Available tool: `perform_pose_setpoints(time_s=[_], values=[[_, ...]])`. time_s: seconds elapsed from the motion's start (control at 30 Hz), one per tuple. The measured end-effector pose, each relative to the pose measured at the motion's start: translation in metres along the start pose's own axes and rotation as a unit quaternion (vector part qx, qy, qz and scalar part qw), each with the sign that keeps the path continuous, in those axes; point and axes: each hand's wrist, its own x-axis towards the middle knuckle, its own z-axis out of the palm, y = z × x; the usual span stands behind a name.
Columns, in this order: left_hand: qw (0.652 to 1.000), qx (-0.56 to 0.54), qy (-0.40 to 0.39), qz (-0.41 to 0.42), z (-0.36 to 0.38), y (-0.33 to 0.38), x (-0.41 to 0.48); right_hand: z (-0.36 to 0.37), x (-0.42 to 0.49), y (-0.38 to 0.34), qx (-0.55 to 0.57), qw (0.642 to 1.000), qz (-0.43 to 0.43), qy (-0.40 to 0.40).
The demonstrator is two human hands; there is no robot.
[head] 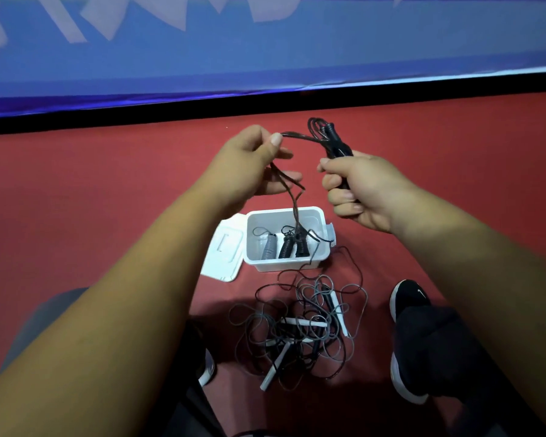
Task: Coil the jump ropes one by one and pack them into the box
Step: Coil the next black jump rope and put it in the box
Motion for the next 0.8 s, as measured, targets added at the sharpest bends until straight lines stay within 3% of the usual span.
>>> perform_pose_setpoints(time_s=[0.1,0.2,0.27,0.33,0.4,0.47,0.53,0.63,0.8], values=[[0.996,0.034,-0.075,0.037,-0.009,-0.001,-0.001,-0.003,0.004,0.001,0.012,1.000,0.008,0.016],[0.989,0.106,-0.106,0.018,-0.014,-0.007,-0.004,-0.006,0.006,0.001,0.010,0.999,0.015,0.034],[0.977,0.199,-0.070,-0.002,-0.014,-0.010,-0.006,-0.007,0.006,0.002,-0.016,0.999,0.011,0.037],[0.943,0.333,0.004,0.019,-0.015,-0.017,-0.004,-0.004,0.004,0.005,-0.059,0.998,0.008,0.025],[0.920,0.383,0.079,0.037,-0.012,-0.016,-0.004,0.001,0.003,0.010,-0.099,0.995,0.001,0.004],[0.938,0.329,0.100,0.037,-0.009,-0.015,-0.002,0.005,0.003,0.014,-0.130,0.991,-0.010,-0.005],[0.967,0.251,0.044,-0.010,-0.006,-0.014,0.001,0.005,0.004,0.016,-0.146,0.989,-0.022,0.008],[0.973,0.209,-0.080,-0.062,-0.008,-0.008,-0.004,0.002,0.008,0.017,-0.190,0.980,-0.048,0.046],[0.985,0.018,-0.136,-0.109,-0.008,0.003,-0.011,0.000,0.010,0.020,-0.283,0.951,-0.092,0.079]])
